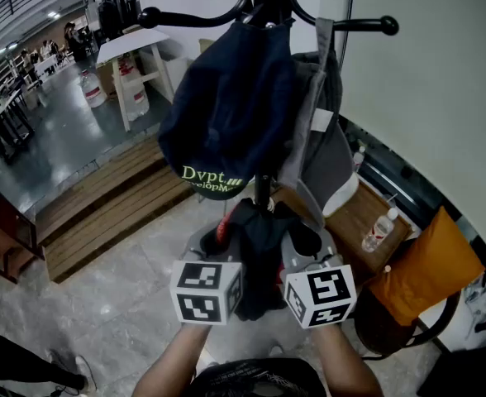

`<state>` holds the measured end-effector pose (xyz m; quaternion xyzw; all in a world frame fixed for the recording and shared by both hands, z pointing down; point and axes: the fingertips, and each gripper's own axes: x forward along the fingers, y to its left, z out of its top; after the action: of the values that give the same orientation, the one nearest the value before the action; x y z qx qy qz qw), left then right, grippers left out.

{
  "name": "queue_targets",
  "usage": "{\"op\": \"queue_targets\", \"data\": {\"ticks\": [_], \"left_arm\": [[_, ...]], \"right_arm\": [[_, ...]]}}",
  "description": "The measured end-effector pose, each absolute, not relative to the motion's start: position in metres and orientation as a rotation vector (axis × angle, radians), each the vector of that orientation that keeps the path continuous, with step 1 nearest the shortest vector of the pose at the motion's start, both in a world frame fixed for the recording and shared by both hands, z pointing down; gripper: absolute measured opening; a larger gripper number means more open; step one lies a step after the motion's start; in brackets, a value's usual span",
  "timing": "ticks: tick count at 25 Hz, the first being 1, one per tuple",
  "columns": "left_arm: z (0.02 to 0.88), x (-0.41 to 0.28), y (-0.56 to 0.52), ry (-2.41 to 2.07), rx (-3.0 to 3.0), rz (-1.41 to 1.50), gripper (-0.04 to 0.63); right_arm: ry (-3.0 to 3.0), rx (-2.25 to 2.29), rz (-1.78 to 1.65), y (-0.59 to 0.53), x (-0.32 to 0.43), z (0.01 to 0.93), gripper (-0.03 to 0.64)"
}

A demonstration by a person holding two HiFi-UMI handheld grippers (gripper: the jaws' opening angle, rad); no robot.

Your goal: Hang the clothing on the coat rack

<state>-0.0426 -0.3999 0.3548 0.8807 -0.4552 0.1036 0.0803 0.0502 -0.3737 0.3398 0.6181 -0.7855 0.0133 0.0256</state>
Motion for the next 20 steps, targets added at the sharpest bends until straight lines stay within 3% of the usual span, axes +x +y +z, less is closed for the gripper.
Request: {"op": "queue_targets", "data": {"ticks": [20], "left_arm": [[0.367, -0.034, -0.415, -1.355, 2.619, 0.318, 0.032]], "right_arm": [[-2.421, 1.903, 0.078, -0.389, 0.056, 0.351, 0.02]]}}
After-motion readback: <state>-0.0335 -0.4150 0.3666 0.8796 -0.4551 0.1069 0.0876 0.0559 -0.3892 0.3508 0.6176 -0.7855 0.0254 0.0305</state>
